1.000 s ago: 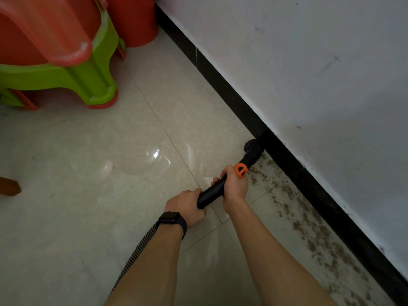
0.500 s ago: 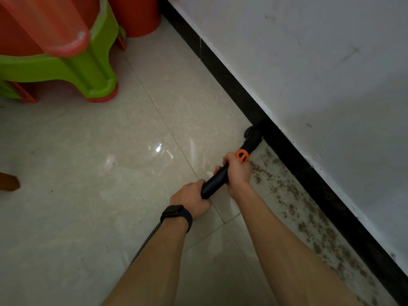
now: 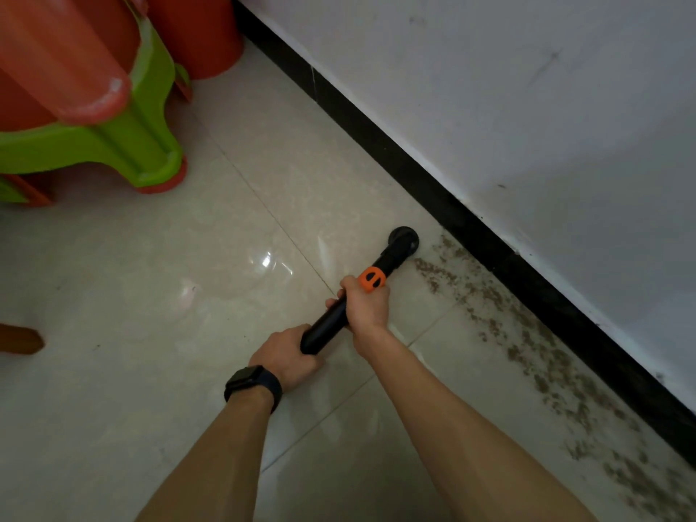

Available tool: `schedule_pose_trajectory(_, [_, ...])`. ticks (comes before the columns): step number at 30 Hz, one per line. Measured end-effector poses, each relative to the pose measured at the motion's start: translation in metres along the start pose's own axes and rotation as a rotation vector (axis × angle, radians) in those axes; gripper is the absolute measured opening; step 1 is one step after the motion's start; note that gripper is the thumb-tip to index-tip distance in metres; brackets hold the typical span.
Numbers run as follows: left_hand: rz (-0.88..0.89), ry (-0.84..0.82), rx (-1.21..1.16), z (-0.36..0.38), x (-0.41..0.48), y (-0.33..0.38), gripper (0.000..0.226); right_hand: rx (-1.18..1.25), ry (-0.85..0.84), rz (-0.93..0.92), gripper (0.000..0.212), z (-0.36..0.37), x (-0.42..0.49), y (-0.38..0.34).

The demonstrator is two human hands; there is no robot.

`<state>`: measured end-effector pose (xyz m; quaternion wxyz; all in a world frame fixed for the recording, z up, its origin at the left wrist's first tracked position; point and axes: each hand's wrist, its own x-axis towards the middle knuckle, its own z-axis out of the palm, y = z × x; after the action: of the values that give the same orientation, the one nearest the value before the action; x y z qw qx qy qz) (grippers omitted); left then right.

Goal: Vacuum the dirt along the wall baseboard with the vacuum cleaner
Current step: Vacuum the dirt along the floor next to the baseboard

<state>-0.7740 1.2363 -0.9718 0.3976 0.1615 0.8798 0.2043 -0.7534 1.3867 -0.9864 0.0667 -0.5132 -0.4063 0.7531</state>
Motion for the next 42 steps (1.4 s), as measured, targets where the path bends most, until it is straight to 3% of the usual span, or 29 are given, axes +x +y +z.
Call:
schedule_pose_trajectory(4, [-0.031,0.051,-0.019,-0.007,-0.009,-0.004,0.023,-0.043,0.015,-0.014,0.044,0.017,-0.007,0.0])
schedule_pose_trajectory(8, [0.003,0.073,-0.034,0.001,-0.001,0.017,0.012,-0.095,0.125,-0.031,0.039,0.012,0.001,-0.02])
schedule_pose_trajectory(14, [0.105,0.09,0.094,0.02,0.02,0.047,0.017,0.068,0.256,-0.036,0.018,-0.015,0.021,-0.037])
schedule_pose_trajectory(18, [0.133,0.208,0.127,0.028,0.029,0.045,0.029,0.033,0.333,-0.074,0.03,-0.005,0.033,-0.039])
schedule_pose_trajectory(25, [0.127,0.431,-0.065,0.021,0.049,0.05,0.038,-0.341,0.19,-0.144,0.041,0.043,0.063,-0.067])
schedule_pose_trajectory(32, [0.09,0.44,-0.286,0.012,0.079,0.057,0.041,-0.639,-0.011,-0.189,0.048,0.07,0.089,-0.093])
schedule_pose_trajectory(37, [0.142,0.425,-0.186,0.015,0.075,0.056,0.039,-0.544,-0.04,-0.15,0.048,0.055,0.086,-0.091])
schedule_pose_trajectory(42, [0.234,0.38,0.129,0.009,0.051,0.038,0.041,-0.188,-0.033,-0.126,0.032,0.021,0.058,-0.066])
